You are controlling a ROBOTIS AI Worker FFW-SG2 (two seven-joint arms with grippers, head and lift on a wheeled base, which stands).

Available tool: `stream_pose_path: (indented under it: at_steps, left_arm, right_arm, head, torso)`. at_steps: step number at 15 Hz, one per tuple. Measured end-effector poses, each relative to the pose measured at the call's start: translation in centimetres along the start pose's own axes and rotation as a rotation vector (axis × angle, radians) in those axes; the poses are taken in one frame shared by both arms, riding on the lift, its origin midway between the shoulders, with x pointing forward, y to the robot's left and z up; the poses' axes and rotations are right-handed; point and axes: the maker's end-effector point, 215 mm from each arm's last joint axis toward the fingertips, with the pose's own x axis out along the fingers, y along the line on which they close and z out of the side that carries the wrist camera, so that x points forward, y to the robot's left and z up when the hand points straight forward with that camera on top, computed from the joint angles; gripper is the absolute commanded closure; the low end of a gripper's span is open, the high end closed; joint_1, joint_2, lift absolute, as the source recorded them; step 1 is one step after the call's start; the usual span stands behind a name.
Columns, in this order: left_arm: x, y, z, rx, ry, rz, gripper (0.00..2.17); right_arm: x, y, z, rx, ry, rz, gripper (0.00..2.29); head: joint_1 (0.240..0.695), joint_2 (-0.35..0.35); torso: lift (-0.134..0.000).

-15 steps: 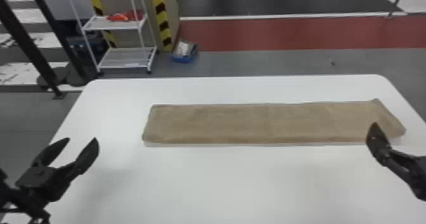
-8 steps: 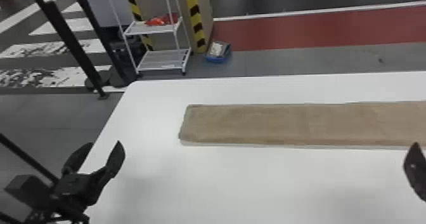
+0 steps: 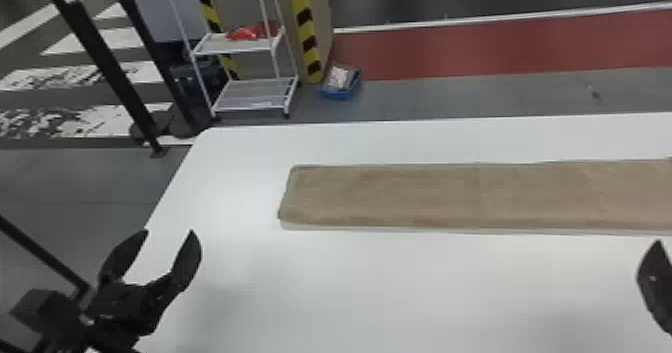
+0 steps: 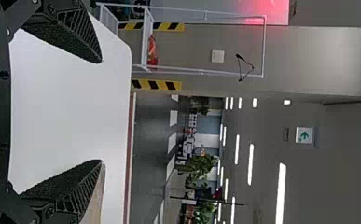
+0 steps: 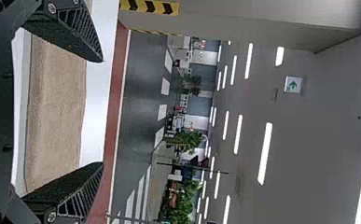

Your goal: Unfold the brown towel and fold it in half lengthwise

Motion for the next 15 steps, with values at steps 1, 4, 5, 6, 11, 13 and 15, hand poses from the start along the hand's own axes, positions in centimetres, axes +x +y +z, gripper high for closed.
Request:
stream_pose_path:
  at_steps: [1,4,5,6,11,13,15]
  left_arm:
    - [-0.1,-0.1,-0.2,0.001,0.005,-0.006,0.13]
    - [-0.7,-0.2,-0.5,0.005,0.016,-0.018,0.13]
    - [-0.7,-0.1,-0.4,0.007,0.016,-0.018,0.13]
    - [-0.8,-0.1,-0.4,0.008,0.017,-0.018,0.13]
    - [-0.8,-0.2,-0.4,0.013,0.020,-0.026,0.13]
    - [-0.7,-0.2,-0.5,0.013,0.022,-0.028,0.13]
    - [-0.6,-0.3,-0.5,0.013,0.022,-0.030,0.13]
  right_arm:
    - [-0.1,-0.1,-0.1,0.001,0.004,-0.001,0.10]
    - [-0.5,0.0,-0.4,0.003,0.013,-0.006,0.10]
    - [-0.6,0.1,-0.5,0.005,0.016,-0.004,0.10]
    - [-0.8,0.2,-0.5,0.007,0.016,-0.003,0.10]
    - [-1.1,0.3,-0.6,0.009,0.021,-0.003,0.10]
    - [-1.1,0.3,-0.6,0.009,0.023,-0.003,0.10]
    - [-1.2,0.3,-0.6,0.008,0.022,-0.004,0.10]
  head:
    - [0.695,0.213]
    - [0.695,0.212]
    - [0.695,0.214]
    - [0.695,0.217]
    - [0.695,0.220]
    - [0.695,0.219]
    - [0.695,0.217]
  torso:
    - [-0.123]
    - [-0.123]
    - [-0.123]
    - [-0.123]
    - [-0.123]
    - [-0.123]
    - [-0.123]
